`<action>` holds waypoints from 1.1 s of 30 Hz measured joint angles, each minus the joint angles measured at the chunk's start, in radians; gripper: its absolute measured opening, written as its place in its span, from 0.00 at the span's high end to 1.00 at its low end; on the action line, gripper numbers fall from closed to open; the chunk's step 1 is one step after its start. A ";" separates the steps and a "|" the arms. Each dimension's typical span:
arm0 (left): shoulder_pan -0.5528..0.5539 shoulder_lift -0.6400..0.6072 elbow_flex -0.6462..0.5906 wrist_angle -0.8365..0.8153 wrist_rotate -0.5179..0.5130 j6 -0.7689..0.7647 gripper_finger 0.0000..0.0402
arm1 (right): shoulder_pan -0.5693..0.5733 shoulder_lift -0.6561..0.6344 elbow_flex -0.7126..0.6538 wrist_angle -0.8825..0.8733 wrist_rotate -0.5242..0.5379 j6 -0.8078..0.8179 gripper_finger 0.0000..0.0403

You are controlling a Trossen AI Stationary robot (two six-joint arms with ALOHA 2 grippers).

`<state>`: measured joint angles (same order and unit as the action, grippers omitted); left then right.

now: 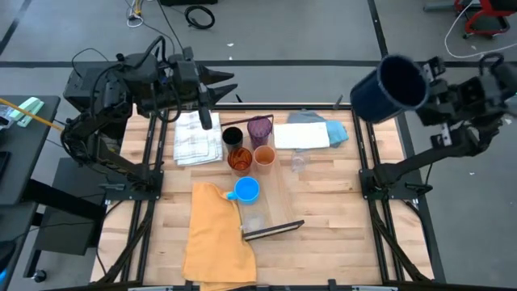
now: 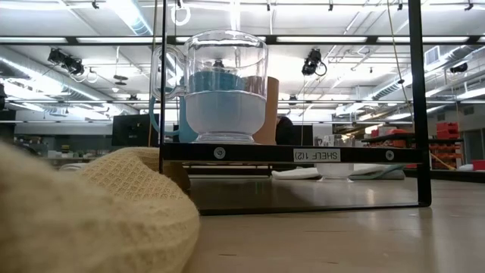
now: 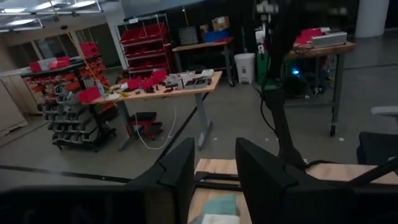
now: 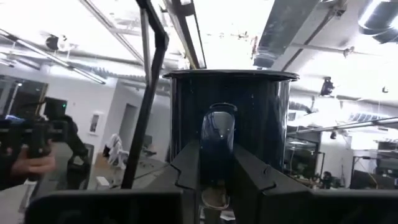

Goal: Stack small to large cups/mugs on shelf
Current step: Put the dark blue mug on the shelf

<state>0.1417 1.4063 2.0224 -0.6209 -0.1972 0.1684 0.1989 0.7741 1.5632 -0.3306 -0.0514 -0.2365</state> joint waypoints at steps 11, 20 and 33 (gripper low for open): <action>0.000 0.000 0.000 0.025 0.000 0.000 0.70 | 0.000 -0.232 -0.534 0.245 0.181 0.188 0.85; 0.000 0.000 0.000 0.025 0.000 0.027 0.71 | -0.006 -0.250 -0.850 0.536 0.255 0.343 0.85; 0.000 0.001 0.000 0.023 0.000 0.071 0.69 | -0.073 -0.194 -1.094 0.664 0.209 0.540 0.85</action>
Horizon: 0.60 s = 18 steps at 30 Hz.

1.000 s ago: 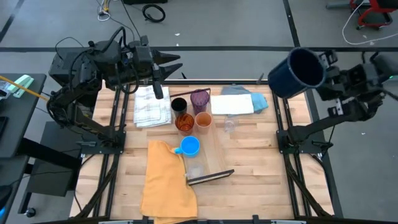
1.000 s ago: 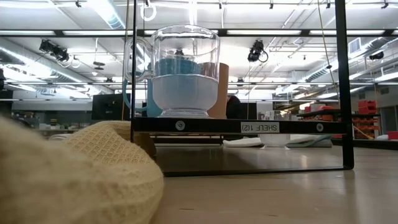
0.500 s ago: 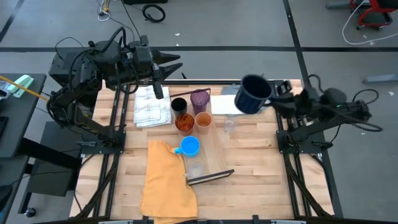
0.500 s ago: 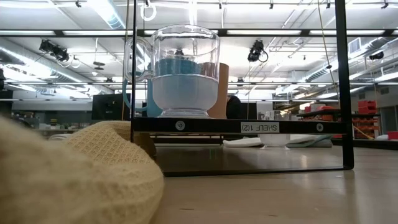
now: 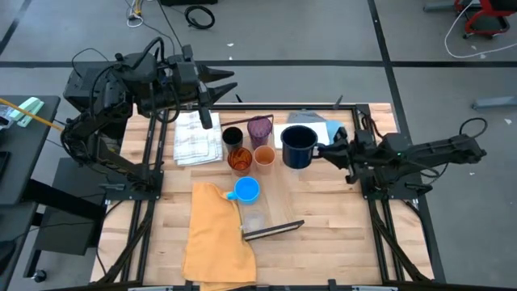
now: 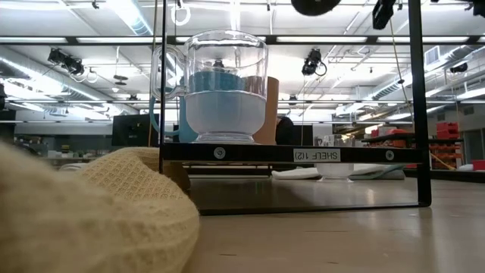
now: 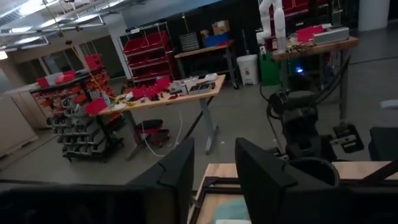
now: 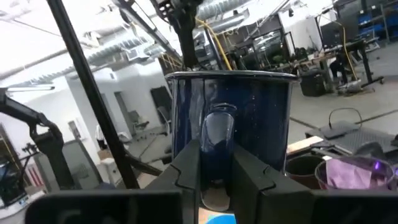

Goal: Stack small to large cups/mugs on shelf
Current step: Put the dark blue mug on the shelf

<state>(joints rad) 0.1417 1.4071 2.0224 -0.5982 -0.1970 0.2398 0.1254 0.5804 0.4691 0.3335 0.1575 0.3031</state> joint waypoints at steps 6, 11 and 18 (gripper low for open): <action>0.000 0.000 0.000 0.000 0.000 0.061 0.67 | -0.020 0.026 -0.079 0.067 -0.020 0.020 0.85; 0.000 0.000 0.000 0.000 0.000 0.062 0.69 | -0.020 0.064 -0.151 0.186 -0.025 0.049 0.85; 0.001 0.000 0.000 0.001 -0.001 0.088 0.69 | -0.020 0.141 -0.223 0.317 -0.056 0.086 0.86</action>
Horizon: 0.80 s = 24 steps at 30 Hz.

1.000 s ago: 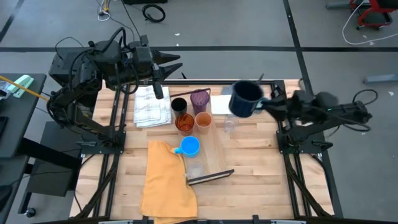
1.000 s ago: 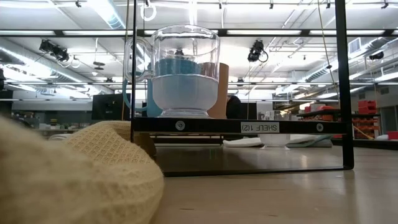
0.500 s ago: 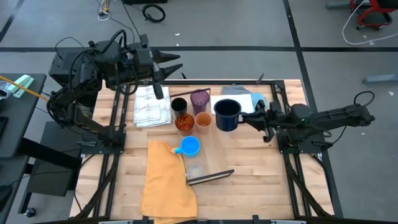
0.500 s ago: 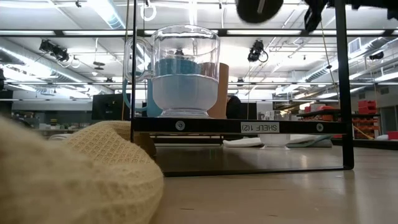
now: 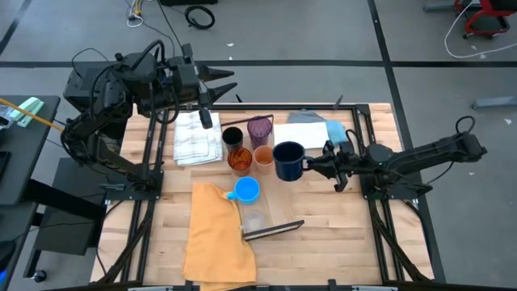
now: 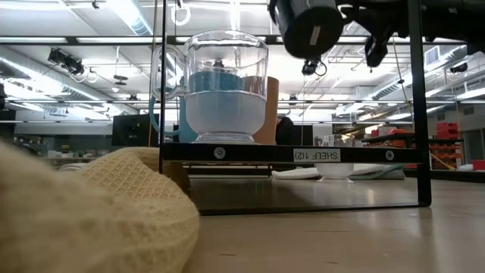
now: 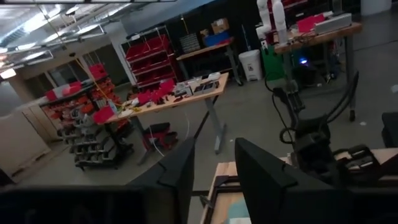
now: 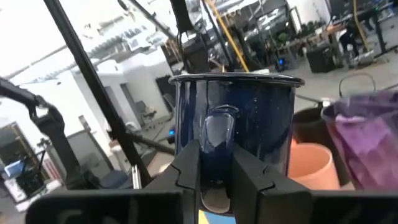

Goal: Stack small to large cups/mugs on shelf
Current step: Put the dark blue mug on the shelf

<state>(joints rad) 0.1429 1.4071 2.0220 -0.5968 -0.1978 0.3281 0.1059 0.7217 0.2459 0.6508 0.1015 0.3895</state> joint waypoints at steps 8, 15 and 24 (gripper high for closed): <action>0.000 0.000 0.000 0.004 0.000 0.081 0.69 | 0.000 0.079 -0.035 0.190 -0.062 -0.103 0.86; 0.000 0.000 0.000 0.004 -0.001 0.088 0.72 | -0.002 0.100 -0.035 0.109 -0.099 -0.199 0.86; 0.000 0.000 0.000 0.004 -0.027 0.087 0.69 | -0.039 0.151 -0.046 0.092 -0.125 -0.210 0.86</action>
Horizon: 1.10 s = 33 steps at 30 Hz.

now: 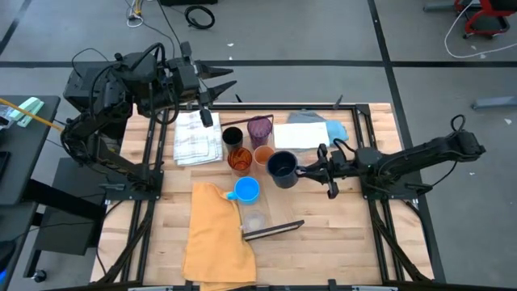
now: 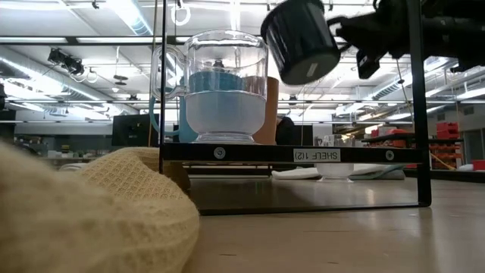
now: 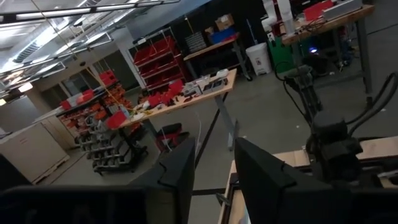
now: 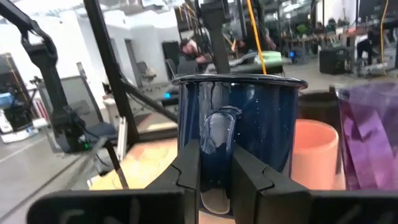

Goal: Stack small to large cups/mugs on shelf
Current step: Put the dark blue mug on the shelf

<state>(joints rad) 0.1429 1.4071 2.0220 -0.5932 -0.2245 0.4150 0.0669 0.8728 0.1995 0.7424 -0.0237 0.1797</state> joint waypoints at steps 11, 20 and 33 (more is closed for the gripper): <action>0.000 0.000 0.000 0.007 -0.001 0.000 0.70 | -0.017 0.098 -0.030 0.151 -0.030 0.003 0.86; 0.000 0.000 0.000 0.023 -0.004 0.027 0.69 | -0.017 0.186 -0.030 0.226 -0.056 -0.050 0.86; 0.000 0.000 0.000 0.045 -0.003 0.077 0.69 | -0.018 0.272 -0.162 0.515 -0.011 -0.044 0.86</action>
<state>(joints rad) 0.1425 1.4071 2.0220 -0.5484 -0.2279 0.4916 0.0494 1.1444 0.0376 1.2575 -0.0349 0.1359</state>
